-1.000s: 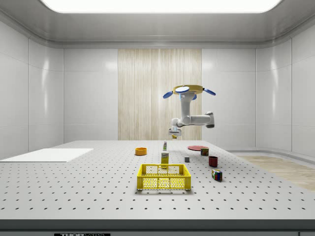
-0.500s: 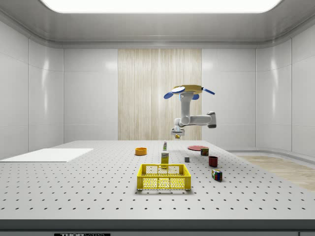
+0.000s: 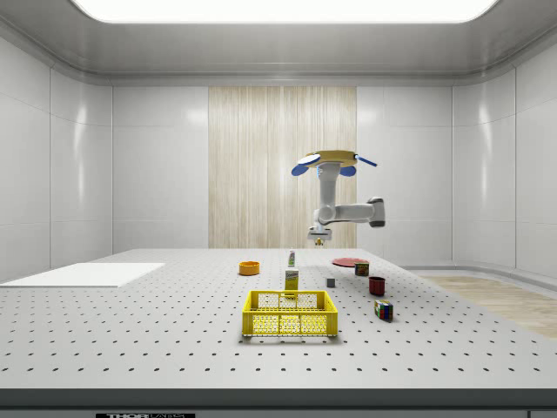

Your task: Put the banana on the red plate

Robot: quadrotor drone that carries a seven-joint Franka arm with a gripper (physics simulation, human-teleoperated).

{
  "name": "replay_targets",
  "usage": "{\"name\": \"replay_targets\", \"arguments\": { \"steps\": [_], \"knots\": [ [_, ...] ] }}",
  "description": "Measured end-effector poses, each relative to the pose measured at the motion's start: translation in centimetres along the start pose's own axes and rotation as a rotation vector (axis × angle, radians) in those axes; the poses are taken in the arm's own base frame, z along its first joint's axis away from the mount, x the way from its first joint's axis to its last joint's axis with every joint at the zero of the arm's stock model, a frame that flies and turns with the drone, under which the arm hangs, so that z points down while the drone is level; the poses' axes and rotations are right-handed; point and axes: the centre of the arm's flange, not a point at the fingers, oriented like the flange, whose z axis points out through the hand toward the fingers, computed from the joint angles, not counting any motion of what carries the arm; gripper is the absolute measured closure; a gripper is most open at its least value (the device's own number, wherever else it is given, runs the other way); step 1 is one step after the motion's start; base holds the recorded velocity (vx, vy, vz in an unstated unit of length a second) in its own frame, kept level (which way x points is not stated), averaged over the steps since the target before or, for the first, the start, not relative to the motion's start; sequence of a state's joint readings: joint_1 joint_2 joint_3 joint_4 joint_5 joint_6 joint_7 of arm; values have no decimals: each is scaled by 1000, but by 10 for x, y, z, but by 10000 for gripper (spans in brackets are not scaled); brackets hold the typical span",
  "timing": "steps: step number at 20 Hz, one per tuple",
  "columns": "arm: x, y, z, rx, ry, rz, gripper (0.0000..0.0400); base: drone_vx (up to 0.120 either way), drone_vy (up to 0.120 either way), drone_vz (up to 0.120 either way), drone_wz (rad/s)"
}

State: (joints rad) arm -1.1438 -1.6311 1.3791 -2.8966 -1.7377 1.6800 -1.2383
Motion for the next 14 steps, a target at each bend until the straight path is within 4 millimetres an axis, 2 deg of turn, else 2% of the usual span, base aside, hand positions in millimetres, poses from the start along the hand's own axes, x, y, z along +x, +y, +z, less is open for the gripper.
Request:
{"name": "replay_targets", "arguments": {
  "steps": [14],
  "knots": [
    [0, 0, 0, 2, 4, -420, 207, 0, 0, 0, -300]
  ]
}}
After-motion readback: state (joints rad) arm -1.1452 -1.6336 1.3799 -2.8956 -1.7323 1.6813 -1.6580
